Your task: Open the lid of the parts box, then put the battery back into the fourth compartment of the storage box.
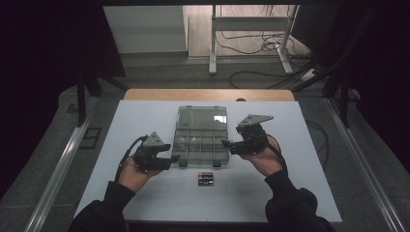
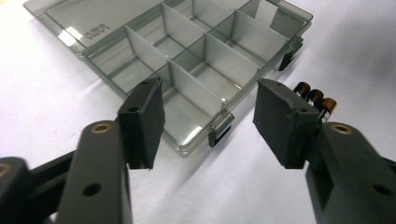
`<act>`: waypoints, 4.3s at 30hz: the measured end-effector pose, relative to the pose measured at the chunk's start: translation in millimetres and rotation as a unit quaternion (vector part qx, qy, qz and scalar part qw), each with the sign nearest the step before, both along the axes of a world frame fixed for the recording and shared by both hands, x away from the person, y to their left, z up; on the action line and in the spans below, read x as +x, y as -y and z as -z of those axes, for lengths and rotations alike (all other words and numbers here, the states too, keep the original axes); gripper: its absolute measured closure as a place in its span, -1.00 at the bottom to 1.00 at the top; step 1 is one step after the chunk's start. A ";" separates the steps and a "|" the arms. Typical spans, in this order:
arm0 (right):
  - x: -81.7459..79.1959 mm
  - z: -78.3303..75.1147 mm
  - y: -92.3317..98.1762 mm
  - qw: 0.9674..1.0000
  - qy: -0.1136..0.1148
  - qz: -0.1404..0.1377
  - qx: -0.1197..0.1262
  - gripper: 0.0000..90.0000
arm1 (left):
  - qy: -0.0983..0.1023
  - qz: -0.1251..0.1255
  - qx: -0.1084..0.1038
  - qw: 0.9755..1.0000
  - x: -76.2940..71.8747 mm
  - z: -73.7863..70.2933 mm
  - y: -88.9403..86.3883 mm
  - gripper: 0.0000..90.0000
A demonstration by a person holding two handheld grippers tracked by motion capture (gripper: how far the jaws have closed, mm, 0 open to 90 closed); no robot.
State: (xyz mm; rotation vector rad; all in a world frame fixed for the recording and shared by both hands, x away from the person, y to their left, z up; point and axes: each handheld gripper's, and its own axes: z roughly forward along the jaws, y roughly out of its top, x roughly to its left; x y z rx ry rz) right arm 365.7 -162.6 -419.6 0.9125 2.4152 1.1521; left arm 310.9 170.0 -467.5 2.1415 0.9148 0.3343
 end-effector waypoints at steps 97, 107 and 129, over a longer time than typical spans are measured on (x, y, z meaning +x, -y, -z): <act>-92.3 42.6 74.7 0.998 -0.029 0.051 -0.008 -1.00 | 0.028 -0.079 0.026 0.996 -68.2 4.1 -72.1 -1.00; -91.8 42.1 70.3 0.999 -0.030 0.035 -0.017 -1.00 | 0.032 -0.069 0.028 0.997 -67.2 5.2 -70.0 -1.00; -86.2 38.2 57.5 0.999 -0.040 0.012 -0.031 -1.00 | 0.036 -0.061 0.003 0.998 -64.6 7.2 -73.0 -1.00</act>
